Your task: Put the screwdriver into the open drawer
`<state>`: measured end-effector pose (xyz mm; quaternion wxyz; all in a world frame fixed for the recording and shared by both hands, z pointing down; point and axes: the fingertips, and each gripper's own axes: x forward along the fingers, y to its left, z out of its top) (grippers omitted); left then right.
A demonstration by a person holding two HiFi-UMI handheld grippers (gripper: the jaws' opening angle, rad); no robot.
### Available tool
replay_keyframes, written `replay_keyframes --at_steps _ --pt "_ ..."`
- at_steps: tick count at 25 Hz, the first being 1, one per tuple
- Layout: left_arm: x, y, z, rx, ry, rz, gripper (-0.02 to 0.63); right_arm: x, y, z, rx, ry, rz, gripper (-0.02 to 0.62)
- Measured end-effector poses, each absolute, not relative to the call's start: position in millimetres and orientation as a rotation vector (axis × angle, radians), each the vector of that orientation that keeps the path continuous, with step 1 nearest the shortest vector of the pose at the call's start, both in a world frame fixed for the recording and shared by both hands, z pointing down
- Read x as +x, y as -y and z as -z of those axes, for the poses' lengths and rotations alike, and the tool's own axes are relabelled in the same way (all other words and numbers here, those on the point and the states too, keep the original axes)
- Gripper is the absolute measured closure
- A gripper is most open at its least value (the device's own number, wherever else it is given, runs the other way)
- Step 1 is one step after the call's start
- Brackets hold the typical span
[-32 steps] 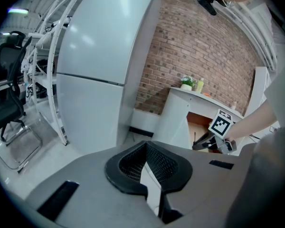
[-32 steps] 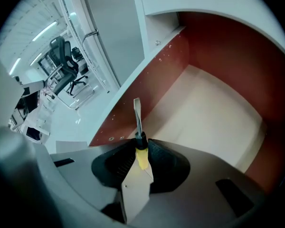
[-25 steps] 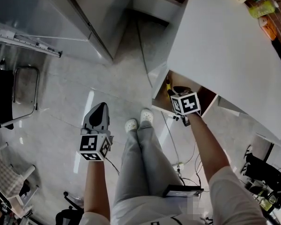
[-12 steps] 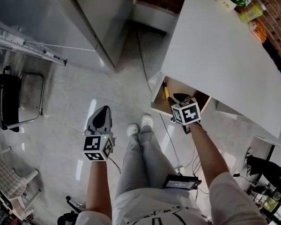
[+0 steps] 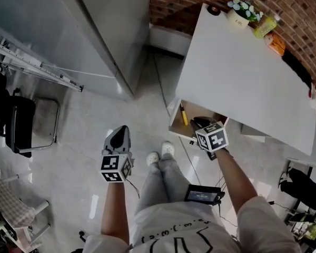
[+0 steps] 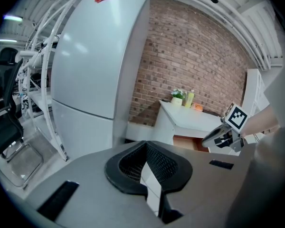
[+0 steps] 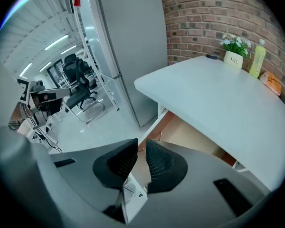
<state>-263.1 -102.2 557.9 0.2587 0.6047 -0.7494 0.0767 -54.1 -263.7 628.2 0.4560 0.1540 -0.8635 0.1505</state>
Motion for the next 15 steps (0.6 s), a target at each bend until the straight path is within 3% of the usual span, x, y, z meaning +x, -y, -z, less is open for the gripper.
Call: replay_keyframes --at_steps 15 --pt "-250 105 -499 1.706 2.058 -0.233 0.598 -41 260 -530 0.337 2.277 -0.350 0.568"
